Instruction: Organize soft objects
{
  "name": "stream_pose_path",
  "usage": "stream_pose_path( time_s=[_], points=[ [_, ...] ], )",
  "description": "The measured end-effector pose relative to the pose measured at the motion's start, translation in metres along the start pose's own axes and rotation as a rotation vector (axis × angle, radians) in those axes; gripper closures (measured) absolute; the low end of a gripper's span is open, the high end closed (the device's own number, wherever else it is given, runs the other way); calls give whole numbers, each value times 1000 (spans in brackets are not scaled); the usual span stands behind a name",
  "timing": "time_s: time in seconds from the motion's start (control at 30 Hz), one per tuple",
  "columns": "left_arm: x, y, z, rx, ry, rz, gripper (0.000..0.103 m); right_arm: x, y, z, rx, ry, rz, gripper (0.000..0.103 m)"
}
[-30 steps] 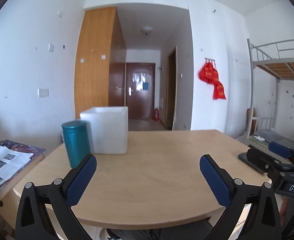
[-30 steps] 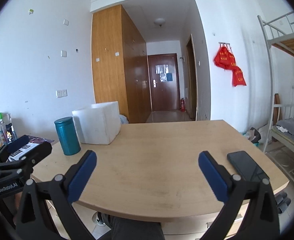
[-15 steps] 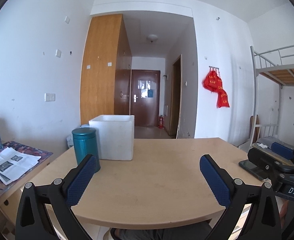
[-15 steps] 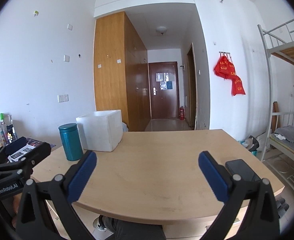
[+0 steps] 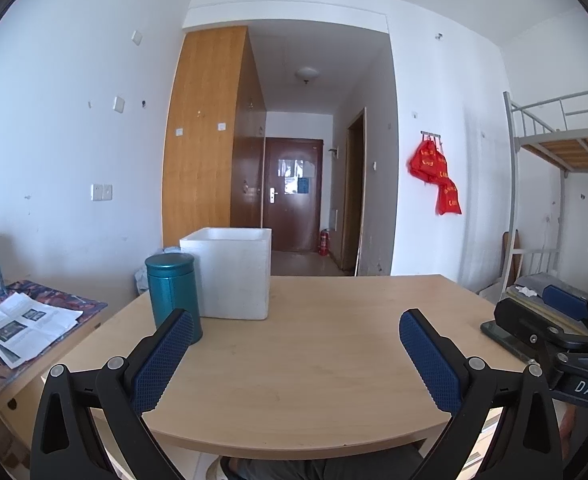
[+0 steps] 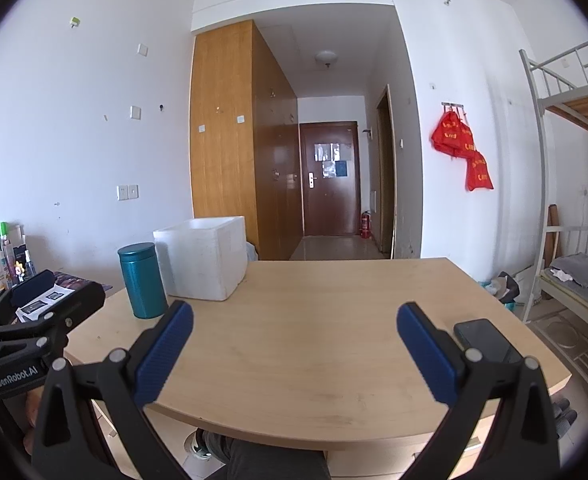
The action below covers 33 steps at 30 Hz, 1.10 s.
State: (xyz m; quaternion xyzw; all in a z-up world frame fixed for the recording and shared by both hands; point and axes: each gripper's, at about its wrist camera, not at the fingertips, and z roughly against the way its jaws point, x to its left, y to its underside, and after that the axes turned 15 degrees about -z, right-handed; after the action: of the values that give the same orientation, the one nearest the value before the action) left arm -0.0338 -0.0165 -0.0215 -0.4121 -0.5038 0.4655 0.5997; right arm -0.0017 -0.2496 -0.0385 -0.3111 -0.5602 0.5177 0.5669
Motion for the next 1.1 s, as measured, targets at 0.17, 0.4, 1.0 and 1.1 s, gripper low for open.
stream_pose_path(
  time_s=[0.17, 0.4, 1.0, 1.1],
  points=[
    [-1, -1, 1, -8, -5, -2, 0, -1, 1, 3, -1, 0, 4, 0],
    [0, -1, 1, -7, -8, -8, 0, -3, 0, 4, 1, -1, 1, 0],
    [-6, -4, 5, -20, -21, -19, 0, -3, -1, 4, 0, -1, 5, 0],
    [-7, -4, 7, -26, -26, -22, 0, -4, -1, 4, -3, -1, 6, 0]
  ],
)
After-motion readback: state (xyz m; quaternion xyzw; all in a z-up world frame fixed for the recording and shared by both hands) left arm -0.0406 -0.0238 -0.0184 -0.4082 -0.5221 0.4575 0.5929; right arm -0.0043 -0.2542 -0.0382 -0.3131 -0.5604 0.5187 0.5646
